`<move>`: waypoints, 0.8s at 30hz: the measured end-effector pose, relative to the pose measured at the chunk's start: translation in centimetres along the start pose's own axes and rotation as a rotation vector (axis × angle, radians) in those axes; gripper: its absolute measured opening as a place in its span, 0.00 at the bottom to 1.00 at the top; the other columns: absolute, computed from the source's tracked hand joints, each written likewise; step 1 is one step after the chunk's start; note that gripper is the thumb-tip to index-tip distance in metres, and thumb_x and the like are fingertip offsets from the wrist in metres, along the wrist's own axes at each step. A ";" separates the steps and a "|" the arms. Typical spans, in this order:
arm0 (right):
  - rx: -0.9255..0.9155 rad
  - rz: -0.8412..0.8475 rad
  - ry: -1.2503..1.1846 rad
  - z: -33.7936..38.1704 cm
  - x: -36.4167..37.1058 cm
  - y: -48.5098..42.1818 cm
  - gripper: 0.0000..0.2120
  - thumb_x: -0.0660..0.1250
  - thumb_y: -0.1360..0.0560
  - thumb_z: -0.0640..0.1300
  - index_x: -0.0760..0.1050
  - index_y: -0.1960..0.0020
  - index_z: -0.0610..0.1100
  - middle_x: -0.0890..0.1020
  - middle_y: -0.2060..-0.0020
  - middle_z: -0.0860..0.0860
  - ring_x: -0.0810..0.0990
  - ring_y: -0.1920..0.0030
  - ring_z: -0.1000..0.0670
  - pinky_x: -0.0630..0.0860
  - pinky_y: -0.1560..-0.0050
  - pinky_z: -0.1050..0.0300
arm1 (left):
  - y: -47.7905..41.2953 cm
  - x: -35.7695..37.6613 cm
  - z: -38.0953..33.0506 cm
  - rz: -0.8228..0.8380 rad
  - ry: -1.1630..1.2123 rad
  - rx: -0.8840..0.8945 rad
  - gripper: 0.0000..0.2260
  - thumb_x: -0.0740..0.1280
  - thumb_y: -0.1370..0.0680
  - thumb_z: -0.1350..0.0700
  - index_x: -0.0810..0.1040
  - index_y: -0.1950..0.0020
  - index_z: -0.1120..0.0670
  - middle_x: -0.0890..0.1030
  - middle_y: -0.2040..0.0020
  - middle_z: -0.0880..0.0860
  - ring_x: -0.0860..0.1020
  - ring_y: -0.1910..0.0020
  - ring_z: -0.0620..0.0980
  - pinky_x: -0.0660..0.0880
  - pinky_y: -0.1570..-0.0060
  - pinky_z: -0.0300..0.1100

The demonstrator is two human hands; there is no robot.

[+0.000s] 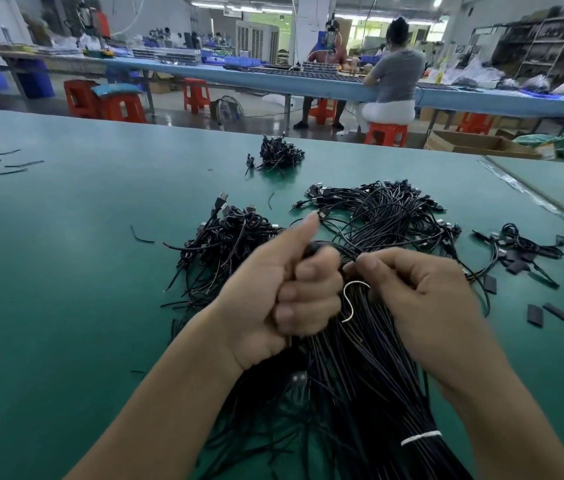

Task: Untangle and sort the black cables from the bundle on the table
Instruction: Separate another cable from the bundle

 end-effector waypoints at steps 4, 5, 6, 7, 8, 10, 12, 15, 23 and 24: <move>0.065 0.195 0.123 -0.6 1.5 0.5 0.06 0.68 0.26 0.54 0.84 0.58 0.59 0.79 0.72 0.50 0.71 0.73 0.52 0.69 0.73 0.54 | -0.1 -1.5 -1.7 -0.207 0.259 0.236 0.22 0.58 0.17 0.50 0.78 0.69 0.54 0.73 0.75 0.47 0.73 0.77 0.42 0.70 0.78 0.32; 0.074 0.264 0.144 -0.5 2.1 0.7 0.06 0.68 0.25 0.55 0.83 0.58 0.60 0.78 0.73 0.50 0.70 0.73 0.52 0.69 0.73 0.54 | -0.1 -2.1 -1.9 -0.277 0.261 0.300 0.24 0.57 0.16 0.50 0.82 0.67 0.57 0.78 0.71 0.50 0.79 0.73 0.45 0.75 0.75 0.34; 0.073 0.328 0.171 -0.5 2.6 0.9 0.07 0.67 0.24 0.55 0.82 0.59 0.60 0.76 0.74 0.50 0.69 0.73 0.52 0.69 0.72 0.53 | -0.1 -2.5 -2.0 -0.326 0.227 0.360 0.25 0.56 0.16 0.49 0.85 0.62 0.59 0.83 0.65 0.54 0.84 0.66 0.48 0.79 0.69 0.36; 0.066 0.379 0.204 -0.4 3.0 1.0 0.08 0.67 0.23 0.54 0.81 0.60 0.60 0.76 0.74 0.50 0.69 0.73 0.50 0.70 0.72 0.51 | -0.1 -2.8 -2.0 -0.362 0.150 0.405 0.25 0.55 0.16 0.48 0.86 0.57 0.60 0.86 0.58 0.57 0.86 0.57 0.52 0.82 0.61 0.38; 0.055 0.414 0.240 -0.2 3.2 1.2 0.09 0.66 0.22 0.54 0.81 0.60 0.60 0.77 0.72 0.49 0.71 0.72 0.46 0.71 0.70 0.49 | -0.2 -3.0 -2.0 -0.400 0.036 0.434 0.24 0.54 0.16 0.48 0.85 0.51 0.61 0.86 0.53 0.59 0.86 0.51 0.54 0.82 0.55 0.40; 0.024 0.443 0.290 0.2 3.1 1.3 0.09 0.65 0.21 0.53 0.81 0.58 0.59 0.81 0.68 0.47 0.76 0.67 0.42 0.73 0.67 0.47 | -0.1 -3.5 -1.6 -0.495 -0.239 0.451 0.20 0.55 0.16 0.49 0.82 0.46 0.60 0.86 0.49 0.58 0.84 0.46 0.54 0.81 0.47 0.42; -0.030 0.426 0.289 0.9 2.6 1.4 0.08 0.64 0.21 0.52 0.81 0.55 0.57 0.81 0.67 0.47 0.78 0.65 0.43 0.73 0.64 0.48 | 0.0 -3.4 -1.3 -0.551 -0.524 0.406 0.19 0.55 0.15 0.50 0.83 0.50 0.57 0.87 0.53 0.55 0.85 0.49 0.50 0.81 0.48 0.40; -0.120 0.295 0.232 2.0 1.5 1.2 0.07 0.68 0.23 0.49 0.82 0.58 0.53 0.82 0.68 0.54 0.78 0.68 0.55 0.74 0.64 0.57 | -0.1 -2.4 -0.8 -0.512 -0.886 0.223 0.23 0.56 0.15 0.49 0.84 0.60 0.55 0.85 0.65 0.54 0.84 0.65 0.48 0.79 0.62 0.37; -0.129 0.154 -0.014 2.0 0.9 0.6 0.07 0.77 0.30 0.49 0.79 0.60 0.50 0.83 0.67 0.51 0.80 0.66 0.50 0.77 0.59 0.48 | 0.8 -1.0 1.1 -0.203 -0.669 -0.194 0.31 0.51 0.20 0.32 0.69 0.76 0.49 0.64 0.79 0.44 0.59 0.82 0.42 0.55 0.81 0.32; -0.094 0.178 -0.073 1.7 1.0 0.5 0.09 0.76 0.30 0.51 0.77 0.59 0.50 0.82 0.65 0.48 0.79 0.65 0.48 0.77 0.58 0.47 | 0.9 -0.8 1.2 -0.161 -0.631 -0.206 0.31 0.52 0.20 0.32 0.68 0.76 0.49 0.63 0.78 0.44 0.59 0.82 0.41 0.54 0.81 0.32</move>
Point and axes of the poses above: each hand's wrist, its own y-axis away from the middle knuckle, its own x-axis out of the palm, z = x × y, the point moved 6 cm from there along -y, towards the middle knuckle
